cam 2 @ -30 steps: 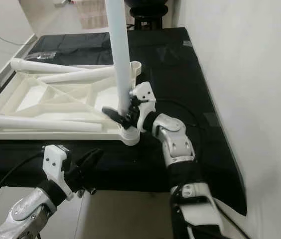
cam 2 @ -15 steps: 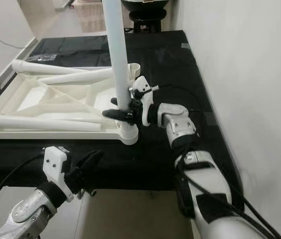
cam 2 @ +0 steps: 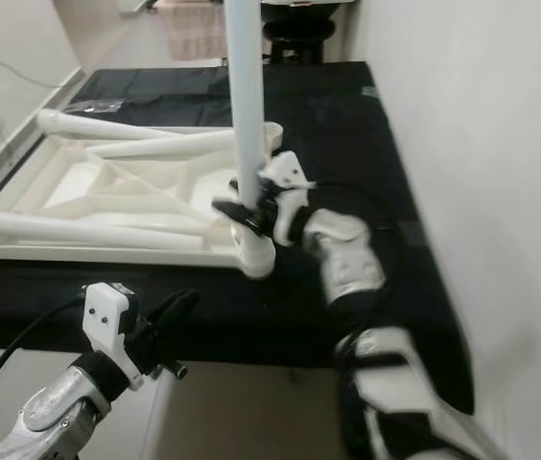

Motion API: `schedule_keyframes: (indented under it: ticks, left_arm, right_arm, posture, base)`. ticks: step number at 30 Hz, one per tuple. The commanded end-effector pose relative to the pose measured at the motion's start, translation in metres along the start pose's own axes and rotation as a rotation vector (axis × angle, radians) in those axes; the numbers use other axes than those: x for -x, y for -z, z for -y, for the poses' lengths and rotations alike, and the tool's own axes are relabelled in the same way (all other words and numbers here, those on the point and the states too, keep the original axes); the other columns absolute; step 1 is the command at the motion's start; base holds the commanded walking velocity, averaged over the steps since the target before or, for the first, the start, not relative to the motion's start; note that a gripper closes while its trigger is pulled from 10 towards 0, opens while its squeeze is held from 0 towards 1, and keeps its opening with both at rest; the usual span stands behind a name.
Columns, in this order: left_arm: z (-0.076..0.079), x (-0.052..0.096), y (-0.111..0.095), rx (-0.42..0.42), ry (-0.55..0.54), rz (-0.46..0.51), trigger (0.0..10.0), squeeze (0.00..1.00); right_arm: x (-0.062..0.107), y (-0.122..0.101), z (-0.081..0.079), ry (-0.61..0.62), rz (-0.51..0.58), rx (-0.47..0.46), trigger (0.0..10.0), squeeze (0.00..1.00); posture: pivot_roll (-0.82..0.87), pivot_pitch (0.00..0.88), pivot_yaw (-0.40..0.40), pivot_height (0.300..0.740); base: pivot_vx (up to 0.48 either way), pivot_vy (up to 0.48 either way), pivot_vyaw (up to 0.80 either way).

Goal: Building children table

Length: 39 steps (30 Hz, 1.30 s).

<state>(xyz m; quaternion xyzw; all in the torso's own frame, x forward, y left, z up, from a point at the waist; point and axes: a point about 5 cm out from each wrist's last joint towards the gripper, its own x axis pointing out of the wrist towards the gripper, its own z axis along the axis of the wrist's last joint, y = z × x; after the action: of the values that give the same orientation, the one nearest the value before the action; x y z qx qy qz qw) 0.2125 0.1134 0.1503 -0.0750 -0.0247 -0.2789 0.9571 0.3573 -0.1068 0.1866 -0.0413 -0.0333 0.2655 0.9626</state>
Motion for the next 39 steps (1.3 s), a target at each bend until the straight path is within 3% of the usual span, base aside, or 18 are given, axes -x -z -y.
schedule_keyframes:
  ticks: [1,2,4,6,12,13,14,15,16,18,21,22,23,25,27,30,36,39]
  left_arm:
    - [-0.004,0.004,0.002,0.001,-0.013,-0.014,10.0,0.0]
    - [-0.003,0.002,0.003,0.001,-0.008,-0.016,10.0,0.0]
    - [-0.003,0.002,0.003,0.001,-0.008,-0.016,10.0,0.0]
    - [-0.003,0.0,0.005,-0.003,-0.008,-0.017,10.0,0.0]
    - [-0.005,0.001,0.006,-0.002,-0.03,-0.013,10.0,0.0]
    - [-0.006,0.0,0.006,-0.001,-0.029,-0.014,10.0,0.0]
    - [-0.006,0.0,0.007,0.0,-0.025,-0.016,10.0,0.0]
    - [-0.006,-0.002,0.007,0.0,-0.021,-0.018,10.0,0.0]
    - [-0.006,-0.002,0.008,0.0,-0.019,-0.019,10.0,0.0]
    - [-0.006,-0.003,0.008,0.0,-0.018,-0.019,10.0,0.0]
    - [-0.006,-0.006,0.01,0.0,-0.015,-0.023,10.0,0.0]
    - [-0.006,-0.007,0.012,-0.003,-0.009,-0.03,10.0,0.0]
    - [-0.006,-0.007,0.012,-0.003,-0.009,-0.03,10.0,0.0]
    - [-0.004,-0.006,0.014,-0.017,0.003,-0.05,10.0,0.0]
    - [-0.002,-0.005,0.016,-0.023,0.014,-0.061,10.0,0.0]
    - [-0.001,-0.005,0.014,-0.042,0.065,-0.076,10.0,0.0]
    - [-0.007,-0.002,0.006,-0.027,0.072,-0.073,10.0,0.0]
    - [0.001,0.002,0.001,-0.018,0.111,-0.079,10.0,0.0]
  right_arm:
    - [0.022,0.033,-0.006,0.204,-0.189,-0.073,0.0,0.0]
    - [0.026,0.043,-0.026,0.206,-0.208,-0.063,0.0,0.0]
    - [0.026,0.043,-0.026,0.206,-0.208,-0.063,0.0,0.0]
    - [0.023,0.051,-0.046,0.126,-0.198,-0.022,0.0,0.0]
    - [0.018,0.048,-0.043,0.114,-0.176,0.008,0.0,0.0]
    - [0.016,0.043,-0.041,0.118,-0.174,0.004,10.0,0.0]
    - [0.012,0.037,-0.04,0.095,-0.161,0.01,10.0,0.0]
    - [0.005,0.028,-0.036,0.051,-0.143,0.023,10.0,0.9]
    - [0.001,0.025,-0.034,0.021,-0.131,0.008,10.0,1.0]
    - [-0.002,0.021,-0.033,0.002,-0.126,-0.024,10.0,1.0]
    - [-0.015,0.0,-0.017,-0.142,-0.057,-0.049,10.0,1.0]
    - [-0.019,-0.009,-0.012,-0.249,-0.037,-0.032,10.0,0.0]
    - [-0.019,-0.009,-0.012,-0.249,-0.037,-0.032,10.0,0.0]
    - [-0.022,-0.023,-0.001,-0.434,-0.038,0.038,10.0,0.0]
    - [-0.022,-0.029,0.004,-0.536,-0.059,0.084,10.0,0.0]
    - [-0.021,-0.025,0.001,-0.717,-0.142,0.134,10.0,0.0]
    - [-0.029,-0.014,-0.008,-0.752,-0.224,0.147,10.0,0.0]
    - [-0.036,-0.012,-0.01,-0.708,-0.234,0.109,9.8,0.0]
  posture:
    - [-0.07,0.143,0.023,0.74]
    - [-0.06,0.116,0.019,0.74]
    - [-0.06,0.116,0.019,0.74]
    - [-0.04,0.104,0.017,0.74]
    - [-0.05,0.1,0.024,0.74]
    - [-0.05,0.093,0.027,0.74]
    - [-0.05,0.089,0.029,0.74]
    - [-0.05,0.087,0.029,0.74]
    - [-0.05,0.082,0.029,0.74]
    - [-0.05,0.081,0.029,0.74]
    - [-0.04,0.068,0.027,0.74]
    - [-0.04,0.06,0.023,0.74]
    - [-0.04,0.06,0.023,0.74]
    - [-0.04,0.049,0.022,0.74]
    - [-0.03,0.045,0.017,0.74]
    - [-0.02,0.036,0.012,0.74]
    - [0.0,0.033,0.004,0.74]
    - [-0.01,0.06,-0.035,0.74]
  base:
    - [0.0,0.0,0.0]
    - [0.0,0.0,0.0]
    - [0.0,0.0,0.0]
    - [0.0,0.0,0.0]
    - [0.0,0.0,0.0]
    - [0.0,0.0,0.0]
    - [0.0,0.0,0.0]
    - [0.0,0.0,0.0]
    - [0.0,0.0,0.0]
    - [0.0,0.0,0.0]
    - [0.0,0.0,0.0]
    - [0.0,0.0,0.0]
    - [0.0,0.0,0.0]
    - [0.0,0.0,0.0]
    - [0.0,0.0,0.0]
    - [0.0,0.0,0.0]
    - [0.0,0.0,0.0]
    - [0.0,0.0,0.0]
